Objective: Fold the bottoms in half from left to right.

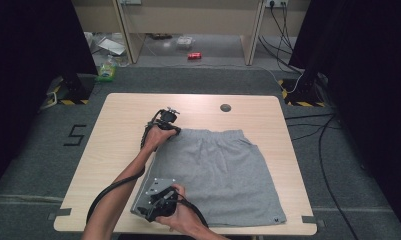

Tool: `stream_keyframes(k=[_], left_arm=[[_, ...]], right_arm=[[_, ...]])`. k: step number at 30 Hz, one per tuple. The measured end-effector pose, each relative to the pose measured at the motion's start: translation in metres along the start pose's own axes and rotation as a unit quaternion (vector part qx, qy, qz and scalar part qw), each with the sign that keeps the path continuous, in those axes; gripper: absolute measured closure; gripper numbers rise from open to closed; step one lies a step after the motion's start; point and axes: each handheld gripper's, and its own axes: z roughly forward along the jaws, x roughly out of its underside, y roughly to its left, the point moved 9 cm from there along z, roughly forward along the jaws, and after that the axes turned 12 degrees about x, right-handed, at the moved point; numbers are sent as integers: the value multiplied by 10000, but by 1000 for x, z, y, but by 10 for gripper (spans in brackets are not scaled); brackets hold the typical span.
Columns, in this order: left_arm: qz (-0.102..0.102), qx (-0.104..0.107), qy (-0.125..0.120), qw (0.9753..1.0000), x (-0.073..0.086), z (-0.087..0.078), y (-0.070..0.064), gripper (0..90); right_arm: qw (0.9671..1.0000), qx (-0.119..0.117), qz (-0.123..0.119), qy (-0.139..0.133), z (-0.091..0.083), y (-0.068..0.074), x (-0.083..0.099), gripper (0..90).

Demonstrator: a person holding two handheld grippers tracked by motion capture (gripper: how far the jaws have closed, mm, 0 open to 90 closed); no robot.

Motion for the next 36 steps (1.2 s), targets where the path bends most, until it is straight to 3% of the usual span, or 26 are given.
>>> stream_keyframes(k=[5,21,27,31,35,36], left_arm=[[-55,62,-37,10000,0,0,1,814],[-53,66,-13,10000,0,0,1,811],[-93,116,-35,9999,0,0,2,810],[-94,106,-51,9999,1,0,1,809],[-92,70,-36,9999,0,0,1,809],[-79,58,-35,9999,0,0,1,809]], right_arm=[[9999,-66,-143,-12,8,9,-4,307],[9992,-128,-283,241,32,28,-4,377],[9985,3,-395,369,39,31,-1,490],[9980,153,-487,359,39,27,-1,626],[9983,111,-452,362,37,25,1,762],[9983,111,-452,362,37,25,1,762]])
